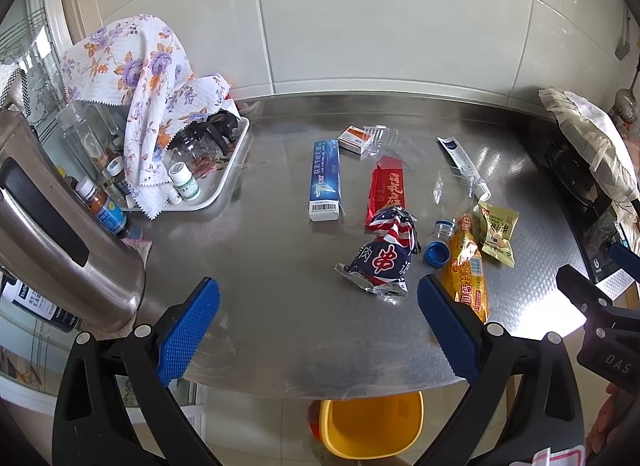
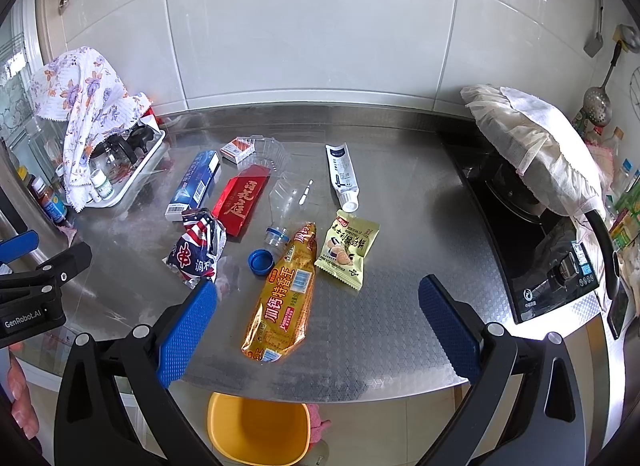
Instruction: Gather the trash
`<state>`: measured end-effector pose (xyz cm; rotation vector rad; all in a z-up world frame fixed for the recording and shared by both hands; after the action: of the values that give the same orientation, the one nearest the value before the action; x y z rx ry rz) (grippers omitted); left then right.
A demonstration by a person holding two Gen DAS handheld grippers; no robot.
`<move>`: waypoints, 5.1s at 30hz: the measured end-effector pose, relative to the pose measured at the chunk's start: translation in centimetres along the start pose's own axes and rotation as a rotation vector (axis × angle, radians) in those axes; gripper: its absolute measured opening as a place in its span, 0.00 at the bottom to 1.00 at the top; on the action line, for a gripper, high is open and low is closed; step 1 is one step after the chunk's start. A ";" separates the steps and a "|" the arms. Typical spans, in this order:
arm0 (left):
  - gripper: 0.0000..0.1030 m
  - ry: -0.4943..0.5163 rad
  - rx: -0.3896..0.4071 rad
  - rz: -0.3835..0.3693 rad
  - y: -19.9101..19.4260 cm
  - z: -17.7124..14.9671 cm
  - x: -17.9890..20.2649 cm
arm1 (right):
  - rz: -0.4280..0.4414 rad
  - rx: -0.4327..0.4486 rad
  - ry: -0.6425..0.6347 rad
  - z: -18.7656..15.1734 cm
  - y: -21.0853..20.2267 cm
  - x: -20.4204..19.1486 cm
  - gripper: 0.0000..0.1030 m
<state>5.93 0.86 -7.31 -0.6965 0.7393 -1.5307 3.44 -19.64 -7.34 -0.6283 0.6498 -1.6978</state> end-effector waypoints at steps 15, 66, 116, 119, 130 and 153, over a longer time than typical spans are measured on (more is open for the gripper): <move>0.95 -0.011 -0.017 0.000 0.6 -0.1 -0.2 | -0.001 -0.007 0.004 0.0 0.3 0.1 0.97; 0.59 0.161 -0.146 -0.177 18.9 -1.1 5.1 | 0.057 -0.177 0.083 0.7 20.3 2.8 0.28; 0.52 0.297 -0.302 -0.408 4.5 -28.1 2.0 | 0.398 -0.276 -0.137 -26.9 -1.2 -5.5 0.16; 0.52 0.346 -0.376 -0.430 8.0 -30.1 2.8 | 0.436 -0.339 -0.196 -29.1 2.3 -6.7 0.16; 0.52 0.349 -0.639 -0.359 23.0 -35.6 3.4 | 0.457 -0.531 -0.190 -35.3 16.4 -9.7 0.17; 0.73 0.326 -0.655 -0.349 24.5 -38.0 3.8 | 0.465 -0.583 0.033 -35.9 21.3 -9.4 0.53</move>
<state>-9.35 -2.12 -49.94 -1.1148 1.4604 -1.7464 -5.48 -11.15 -48.30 -0.7779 1.2300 -1.0810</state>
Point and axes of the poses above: each gripper's, at about its wrist camera, not at the fingertips, and y roughly the way its jaws point, x to its right, z to its top, the point moved 9 cm from there along y, roughly the way its jaws point, and after that the axes turned 6 degrees about -z, right-handed, at the moved point
